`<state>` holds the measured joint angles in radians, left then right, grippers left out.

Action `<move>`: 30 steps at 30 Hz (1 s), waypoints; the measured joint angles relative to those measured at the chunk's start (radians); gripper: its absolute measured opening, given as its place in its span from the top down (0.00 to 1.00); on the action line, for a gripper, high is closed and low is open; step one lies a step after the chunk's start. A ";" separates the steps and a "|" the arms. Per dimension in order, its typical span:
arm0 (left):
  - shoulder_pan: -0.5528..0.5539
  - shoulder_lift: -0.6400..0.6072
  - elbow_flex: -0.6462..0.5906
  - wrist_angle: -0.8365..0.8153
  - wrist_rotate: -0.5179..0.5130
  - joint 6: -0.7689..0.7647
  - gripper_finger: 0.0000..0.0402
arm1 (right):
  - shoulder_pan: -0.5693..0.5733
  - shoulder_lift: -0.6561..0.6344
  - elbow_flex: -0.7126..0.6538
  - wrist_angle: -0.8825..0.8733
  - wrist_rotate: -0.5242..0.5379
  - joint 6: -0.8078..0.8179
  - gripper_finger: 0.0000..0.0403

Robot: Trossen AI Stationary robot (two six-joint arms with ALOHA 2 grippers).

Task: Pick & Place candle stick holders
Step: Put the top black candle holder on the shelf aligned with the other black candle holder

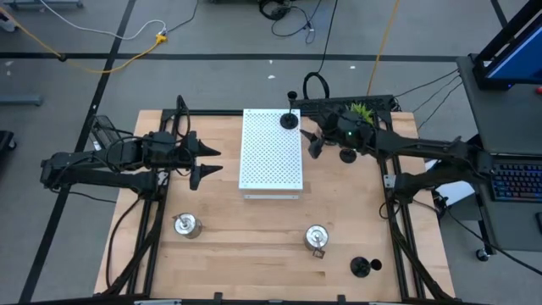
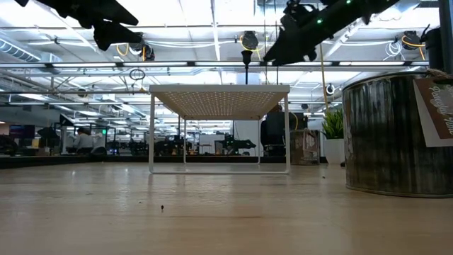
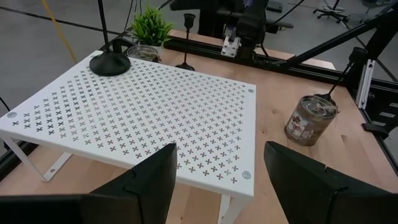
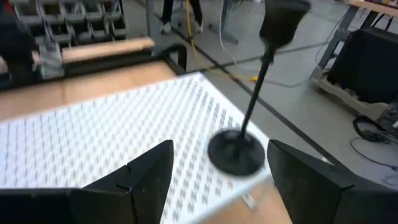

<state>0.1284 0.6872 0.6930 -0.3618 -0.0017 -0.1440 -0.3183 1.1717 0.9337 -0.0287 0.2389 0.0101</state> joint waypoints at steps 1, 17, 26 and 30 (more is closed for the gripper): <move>0.000 0.000 0.000 0.000 0.000 0.000 0.38 | 0.000 -0.019 0.000 -0.030 0.000 -0.005 0.38; 0.000 0.000 0.000 0.000 0.000 -0.007 0.38 | 0.000 -0.341 0.000 -0.394 0.074 0.064 0.38; 0.000 0.000 0.000 0.000 0.000 -0.008 0.38 | 0.000 -0.419 0.000 -0.601 0.071 0.199 0.38; 0.000 0.000 0.000 0.000 0.000 -0.009 0.38 | 0.000 -0.420 0.000 -0.705 0.072 0.275 0.38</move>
<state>0.1284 0.6872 0.6926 -0.3618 -0.0021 -0.1528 -0.3187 0.7518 0.9337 -0.7338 0.3105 0.2848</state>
